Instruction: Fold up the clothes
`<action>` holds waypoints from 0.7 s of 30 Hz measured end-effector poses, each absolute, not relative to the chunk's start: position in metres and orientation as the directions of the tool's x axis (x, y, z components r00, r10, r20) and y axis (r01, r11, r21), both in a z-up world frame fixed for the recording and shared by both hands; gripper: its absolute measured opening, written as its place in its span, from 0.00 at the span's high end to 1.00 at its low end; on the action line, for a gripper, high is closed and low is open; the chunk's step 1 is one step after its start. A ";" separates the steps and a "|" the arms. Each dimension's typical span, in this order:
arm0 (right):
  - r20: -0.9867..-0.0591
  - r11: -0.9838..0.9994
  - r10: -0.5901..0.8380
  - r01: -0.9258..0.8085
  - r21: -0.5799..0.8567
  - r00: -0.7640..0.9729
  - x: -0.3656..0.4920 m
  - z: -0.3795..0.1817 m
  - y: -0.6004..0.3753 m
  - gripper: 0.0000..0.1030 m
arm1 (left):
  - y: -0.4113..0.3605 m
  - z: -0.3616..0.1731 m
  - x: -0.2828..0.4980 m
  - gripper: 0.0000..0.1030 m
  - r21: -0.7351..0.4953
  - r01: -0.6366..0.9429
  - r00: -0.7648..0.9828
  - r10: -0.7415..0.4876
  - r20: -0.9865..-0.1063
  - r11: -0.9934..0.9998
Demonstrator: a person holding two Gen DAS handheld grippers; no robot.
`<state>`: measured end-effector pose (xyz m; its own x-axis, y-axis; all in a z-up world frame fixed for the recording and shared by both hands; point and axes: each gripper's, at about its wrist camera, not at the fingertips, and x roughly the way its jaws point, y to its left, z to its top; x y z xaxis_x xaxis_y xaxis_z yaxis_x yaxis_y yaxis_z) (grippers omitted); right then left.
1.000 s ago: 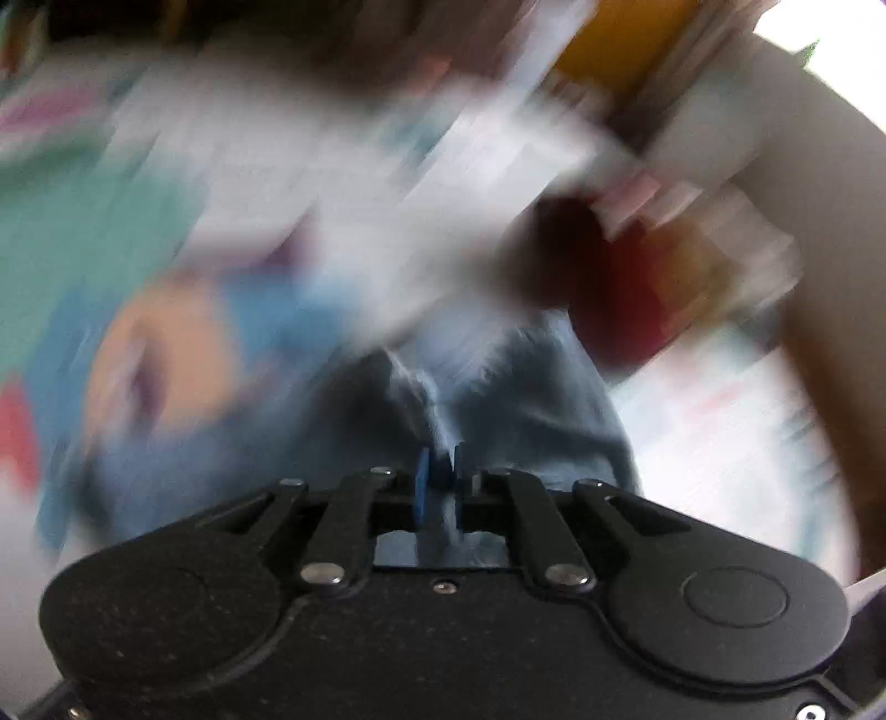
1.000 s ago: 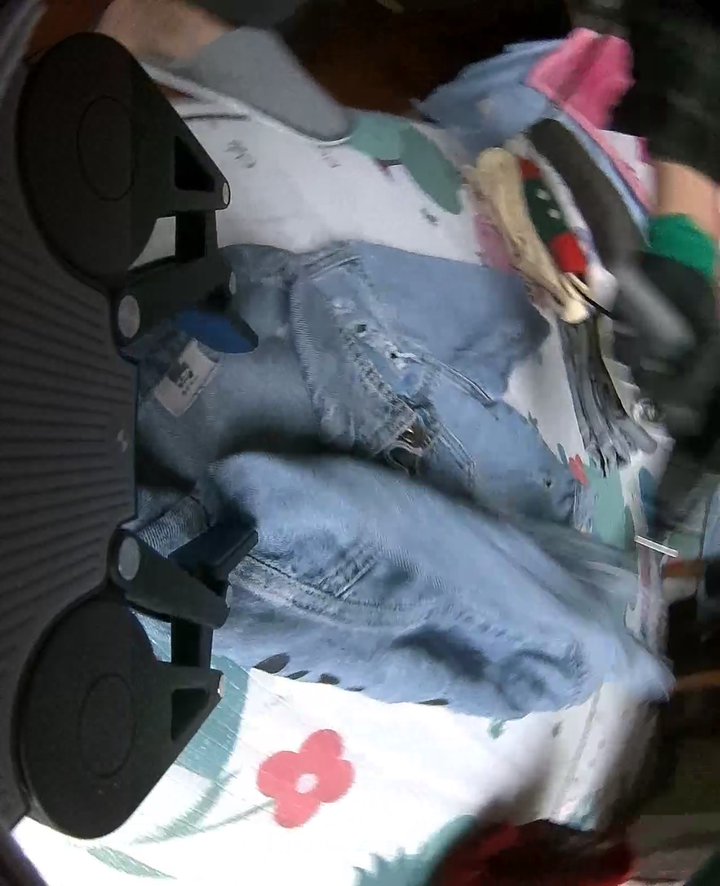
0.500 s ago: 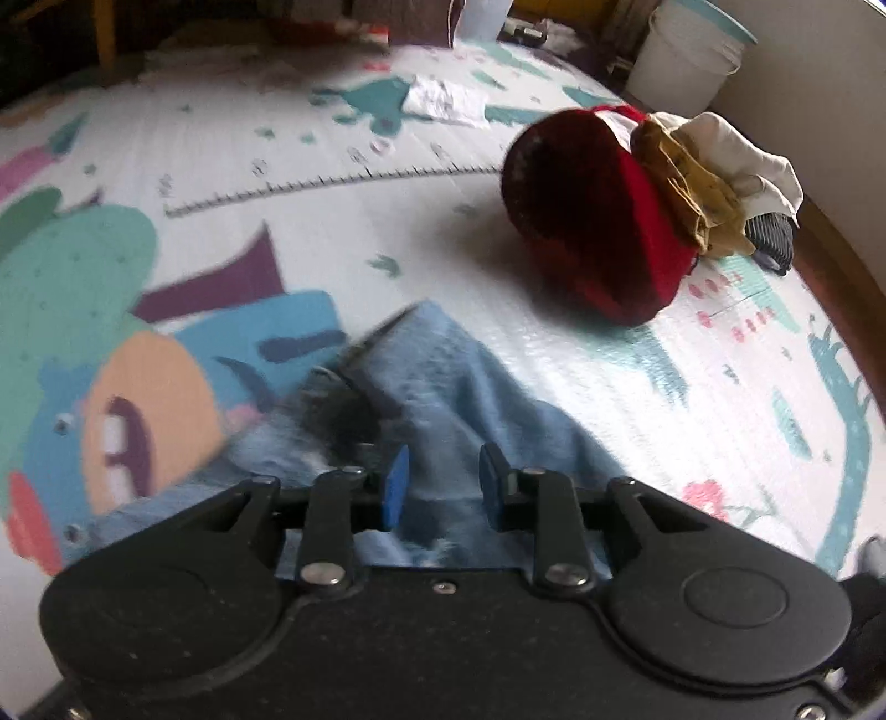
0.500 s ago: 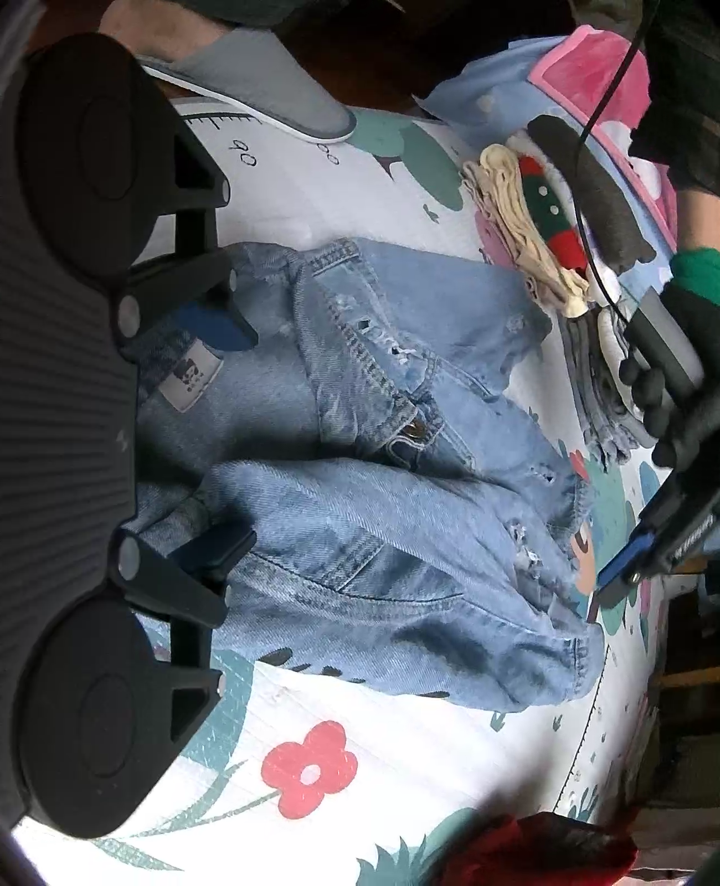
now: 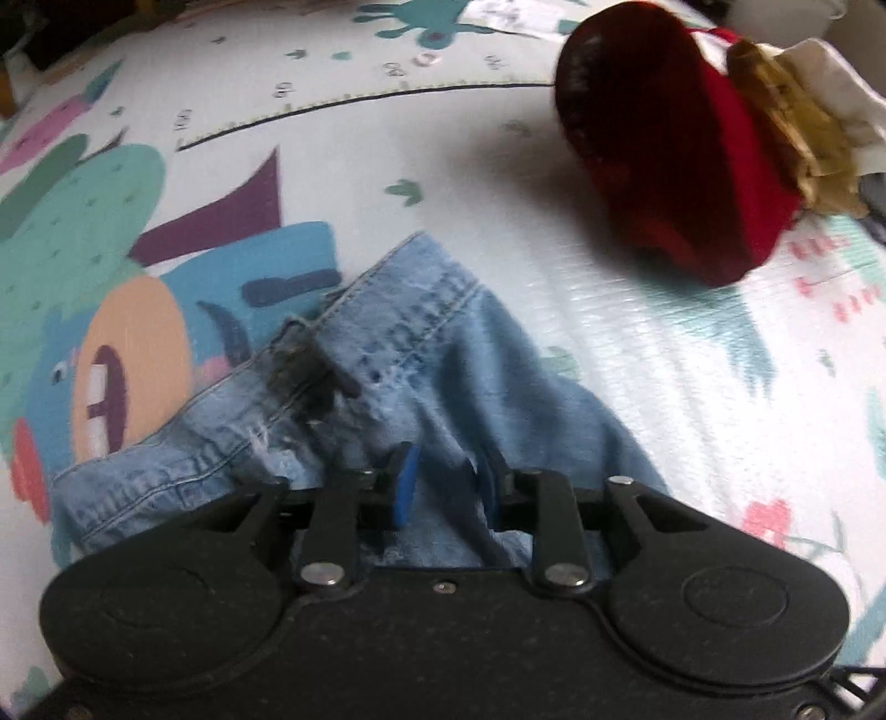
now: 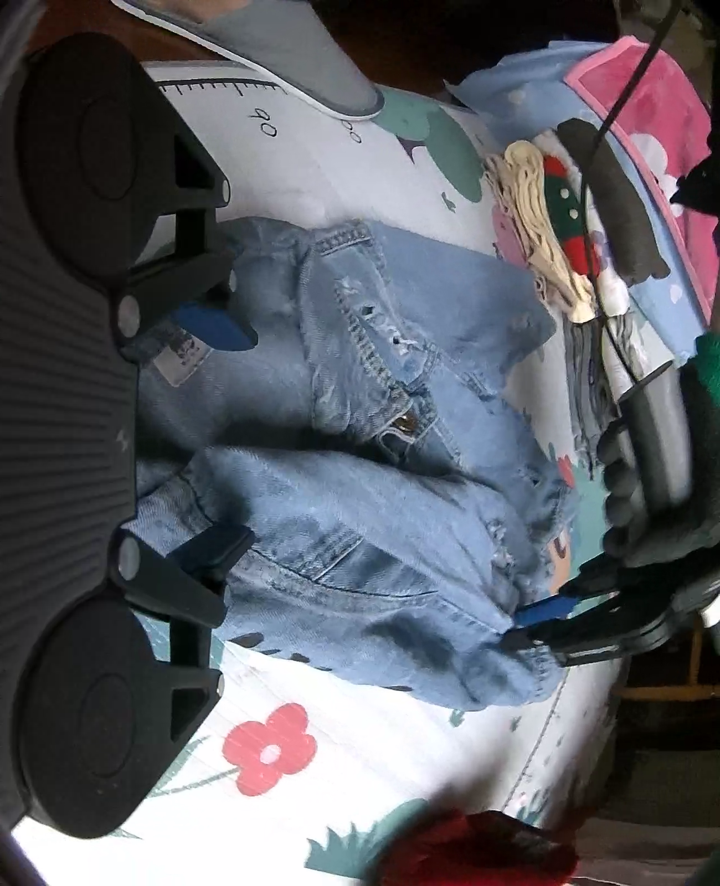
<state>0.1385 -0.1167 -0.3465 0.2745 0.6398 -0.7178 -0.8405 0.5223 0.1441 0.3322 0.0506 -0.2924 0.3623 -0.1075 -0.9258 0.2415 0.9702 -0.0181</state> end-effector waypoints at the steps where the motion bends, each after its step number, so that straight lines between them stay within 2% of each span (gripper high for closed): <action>1: -0.715 0.522 0.640 -0.842 0.134 0.282 0.138 -0.346 -0.116 0.32 | 0.050 -0.294 0.331 0.88 -0.001 0.237 0.367 -0.090 -0.926 0.972; 2: -0.714 0.523 0.639 -0.843 0.128 0.288 0.138 -0.345 -0.115 0.32 | 0.051 -0.295 0.330 0.93 0.004 0.234 0.374 -0.086 -0.924 0.972; 5: -0.713 0.528 0.632 -0.842 0.107 0.305 0.141 -0.345 -0.114 0.32 | 0.056 -0.291 0.326 1.00 -0.001 0.225 0.402 -0.094 -0.911 0.974; 7: -0.720 0.531 0.622 -0.841 0.100 0.307 0.144 -0.348 -0.115 0.32 | 0.061 -0.280 0.321 1.00 -0.020 0.212 0.430 -0.112 -0.896 0.977; 9: -0.731 0.527 0.615 -0.844 0.103 0.295 0.146 -0.352 -0.114 0.32 | 0.070 -0.262 0.313 1.00 -0.104 0.199 0.462 -0.186 -0.867 0.975; 11: -0.731 0.521 0.622 -0.845 0.119 0.281 0.147 -0.353 -0.114 0.27 | 0.075 -0.244 0.308 1.00 -0.173 0.193 0.501 -0.248 -0.829 0.966; 15: -0.737 0.478 0.633 -0.868 0.131 0.237 0.142 -0.353 -0.110 0.26 | 0.077 -0.222 0.311 1.00 -0.227 0.170 0.551 -0.284 -0.784 0.959; 21: -0.736 0.452 0.647 -0.878 0.159 0.199 0.139 -0.353 -0.110 0.24 | 0.069 -0.229 0.324 1.00 -0.244 0.142 0.554 -0.282 -0.784 0.959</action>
